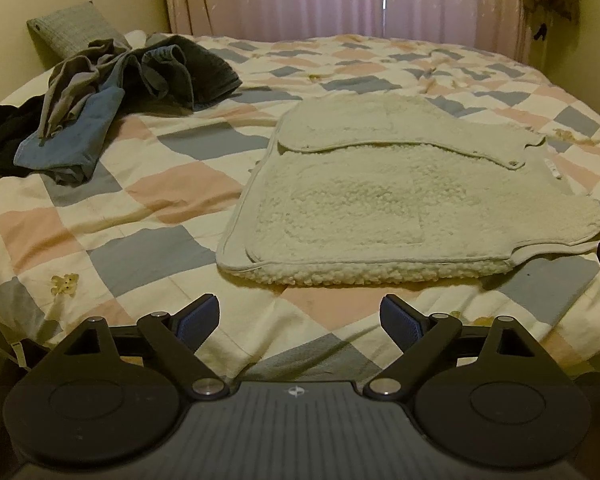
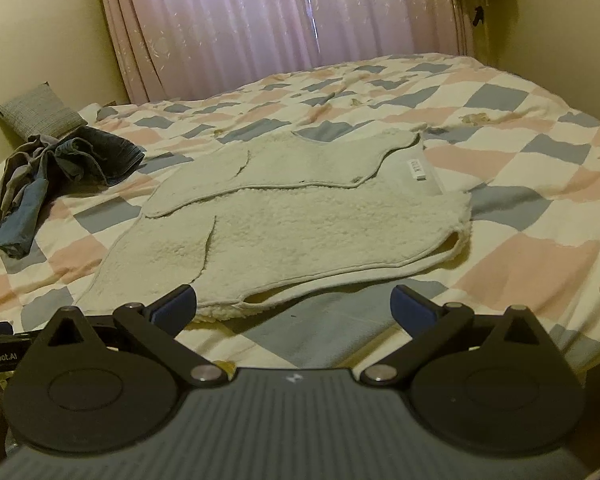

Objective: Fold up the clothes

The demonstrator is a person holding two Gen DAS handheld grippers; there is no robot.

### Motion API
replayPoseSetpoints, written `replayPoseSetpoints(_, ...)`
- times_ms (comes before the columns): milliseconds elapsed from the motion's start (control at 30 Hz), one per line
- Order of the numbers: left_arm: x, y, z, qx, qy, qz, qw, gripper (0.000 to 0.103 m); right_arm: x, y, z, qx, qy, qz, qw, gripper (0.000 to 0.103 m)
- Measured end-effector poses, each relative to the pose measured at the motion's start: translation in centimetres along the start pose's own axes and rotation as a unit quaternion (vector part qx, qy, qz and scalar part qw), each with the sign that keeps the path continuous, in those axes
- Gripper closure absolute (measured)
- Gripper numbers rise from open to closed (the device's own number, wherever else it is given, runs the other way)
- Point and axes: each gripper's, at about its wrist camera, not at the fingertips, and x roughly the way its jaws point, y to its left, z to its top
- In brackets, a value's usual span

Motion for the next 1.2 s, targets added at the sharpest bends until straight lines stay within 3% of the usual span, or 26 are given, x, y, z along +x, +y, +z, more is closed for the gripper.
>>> replayPoseSetpoints(600, 5.1, -2.0, 2.6, 0.014, 0.014, -0.036, 0.9991, 0.012, 4.2, -1.9, 0.8, 0.02, 0.034, -0.044, 0.998, 0.001)
replayPoseSetpoints(700, 5.9, -2.0, 3.0, 0.019, 0.007, -0.038, 0.9991, 0.011, 4.4, -3.0, 0.8, 0.042, 0.007, -0.047, 0.998, 0.001)
replayPoseSetpoints(800, 6.9, -1.6, 3.5, 0.027, 0.001, -0.029, 0.9992, 0.01, 4.3, -5.8, 0.5, 0.11, -0.044, -0.032, 0.992, 0.003)
replayPoseSetpoints(900, 8.4, -1.2, 4.2, 0.029, 0.001, -0.022, 0.9994, 0.01, 5.1, -9.9, 0.3, 0.205, -0.068, -0.012, 0.976, 0.017)
replayPoseSetpoints(967, 9.5, -1.0, 4.8, 0.027, 0.003, -0.02, 0.9994, 0.01, 6.4, -12.3, 0.2, 0.254, -0.063, -0.024, 0.965, 0.039)
replayPoseSetpoints(1067, 11.2, -1.1, 5.8, 0.028, 0.004, -0.022, 0.9993, 0.01, 8.4, -15.0, 0.0, 0.303, -0.053, -0.046, 0.95, 0.046)
replayPoseSetpoints(1200, 13.4, -1.1, 6.8, 0.031, 0.002, -0.029, 0.9991, 0.01, 10.9, -16.0, 0.0, 0.311, -0.052, -0.068, 0.947, 0.046)
